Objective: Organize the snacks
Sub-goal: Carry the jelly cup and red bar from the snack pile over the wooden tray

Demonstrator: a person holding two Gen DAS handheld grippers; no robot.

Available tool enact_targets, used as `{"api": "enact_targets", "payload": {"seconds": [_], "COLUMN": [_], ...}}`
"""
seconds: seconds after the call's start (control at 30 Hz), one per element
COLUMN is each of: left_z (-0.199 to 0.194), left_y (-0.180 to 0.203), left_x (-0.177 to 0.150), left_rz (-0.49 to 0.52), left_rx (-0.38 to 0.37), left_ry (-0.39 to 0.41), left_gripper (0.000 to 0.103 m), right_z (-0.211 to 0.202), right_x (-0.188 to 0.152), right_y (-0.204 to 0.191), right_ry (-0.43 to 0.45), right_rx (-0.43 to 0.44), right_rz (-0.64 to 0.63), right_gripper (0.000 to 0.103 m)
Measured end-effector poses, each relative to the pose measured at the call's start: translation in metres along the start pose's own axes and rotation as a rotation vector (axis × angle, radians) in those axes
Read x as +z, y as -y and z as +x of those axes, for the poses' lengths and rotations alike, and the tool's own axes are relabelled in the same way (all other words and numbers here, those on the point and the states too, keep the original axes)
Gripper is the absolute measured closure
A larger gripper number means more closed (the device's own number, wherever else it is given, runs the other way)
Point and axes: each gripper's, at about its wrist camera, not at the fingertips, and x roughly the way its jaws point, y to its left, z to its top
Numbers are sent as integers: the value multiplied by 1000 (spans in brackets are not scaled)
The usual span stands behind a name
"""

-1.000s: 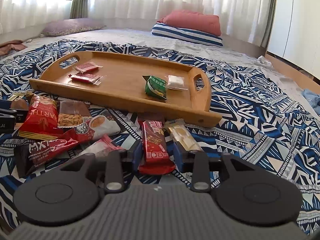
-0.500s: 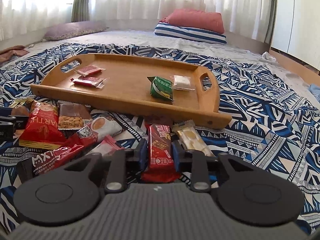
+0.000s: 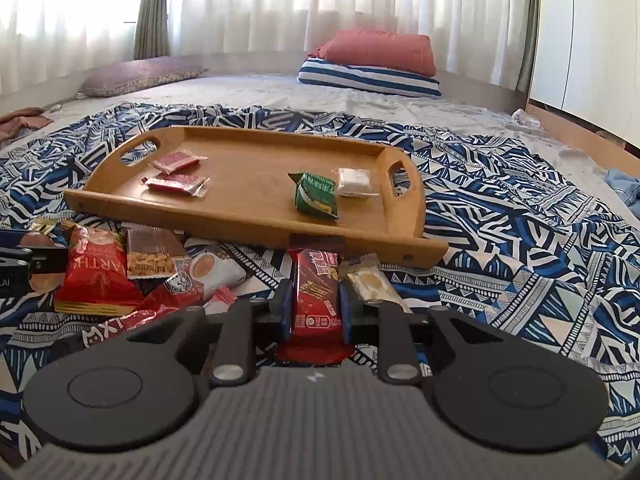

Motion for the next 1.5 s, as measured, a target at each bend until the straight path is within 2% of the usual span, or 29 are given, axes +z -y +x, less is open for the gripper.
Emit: {"api": "enact_targets", "payload": {"seconds": [0.4, 0.8, 1.07, 1.27, 1.5], "left_z": [-5, -4, 1, 10, 32], "left_y": [-10, -28, -25, -21, -17], "left_x": [10, 42, 62, 88, 120], "left_rz": [-51, -101, -92, -97, -112], "left_rx": [-5, 1, -42, -86, -122], "left_ry": [-8, 3, 3, 5, -7], "left_gripper": [67, 67, 67, 67, 67], "right_z": [-12, -6, -1, 14, 40], "right_x": [13, 26, 40, 59, 79], "right_y": [4, 11, 12, 21, 37], "right_ry": [31, 15, 20, 0, -14], "right_rx": [2, 6, 2, 6, -41], "right_rz": [35, 88, 74, 112, 137], "right_gripper": [75, 75, 75, 75, 75]}}
